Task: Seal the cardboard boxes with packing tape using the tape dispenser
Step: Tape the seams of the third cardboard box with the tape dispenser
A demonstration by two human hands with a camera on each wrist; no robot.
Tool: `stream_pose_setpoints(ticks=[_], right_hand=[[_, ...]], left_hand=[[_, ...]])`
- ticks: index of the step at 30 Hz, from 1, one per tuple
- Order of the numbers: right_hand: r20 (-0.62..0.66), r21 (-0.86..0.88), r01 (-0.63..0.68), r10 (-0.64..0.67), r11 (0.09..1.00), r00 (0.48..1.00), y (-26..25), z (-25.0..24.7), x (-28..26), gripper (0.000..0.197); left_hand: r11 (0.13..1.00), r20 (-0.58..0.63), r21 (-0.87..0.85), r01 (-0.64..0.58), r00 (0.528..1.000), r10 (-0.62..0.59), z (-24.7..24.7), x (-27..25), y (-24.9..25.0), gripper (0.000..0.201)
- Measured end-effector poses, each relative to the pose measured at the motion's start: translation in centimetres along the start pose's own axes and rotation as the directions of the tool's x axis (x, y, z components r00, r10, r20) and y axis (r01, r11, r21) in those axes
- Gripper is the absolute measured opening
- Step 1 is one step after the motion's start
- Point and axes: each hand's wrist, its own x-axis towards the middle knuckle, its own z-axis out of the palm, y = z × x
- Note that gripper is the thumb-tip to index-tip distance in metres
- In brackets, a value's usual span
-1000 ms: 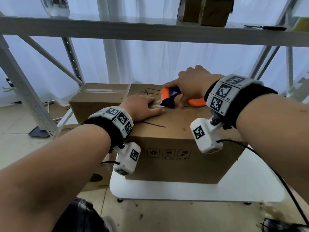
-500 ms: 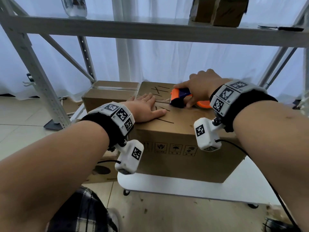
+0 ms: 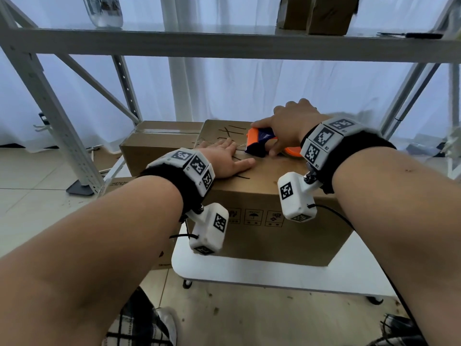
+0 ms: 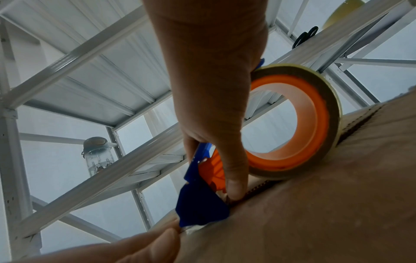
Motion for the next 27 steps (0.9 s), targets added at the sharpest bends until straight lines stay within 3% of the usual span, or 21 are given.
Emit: stream_pose_setpoints(ticks=[5,7,10,13,19,22,27], right_hand=[[-0.038,0.014,0.004,-0.003,1.000,0.999,0.0,0.2,-0.5,0.079],[-0.036,0.017,0.002,-0.002,1.000,0.999,0.1,0.2,-0.6,0.080],[0.002,0.010,-0.008,0.008,1.000,1.000,0.1,0.0,-0.3,0.084],[0.030,0.009,-0.012,0.012,1.000,0.999,0.0,-0.2,0.0,0.083],[-0.015,0.032,-0.028,0.029,0.999,0.999,-0.1,-0.5,0.1,0.066],[-0.037,0.079,-0.037,0.040,0.996,0.998,-0.2,-0.5,0.4,0.062],[-0.079,0.234,0.035,-0.017,0.972,0.997,1.3,-1.0,0.6,0.052]], left_hand=[[0.980,-0.011,0.050,0.191,0.982,-0.191,-0.2,0.5,0.1,0.102],[0.976,-0.008,0.058,0.211,0.977,-0.211,-0.1,0.4,0.6,0.106],[0.990,-0.009,-0.012,0.143,0.990,-0.144,0.9,-0.6,2.5,0.105],[0.994,-0.166,-0.086,0.067,0.983,-0.081,2.3,-1.1,3.4,0.092],[0.965,-0.484,-0.222,-0.142,0.875,0.017,2.4,-0.9,1.8,0.027],[0.958,-0.504,-0.227,-0.177,0.863,0.040,2.2,0.1,0.3,0.029],[0.964,-0.401,-0.218,-0.152,0.914,0.054,1.5,1.9,-1.9,0.045]])
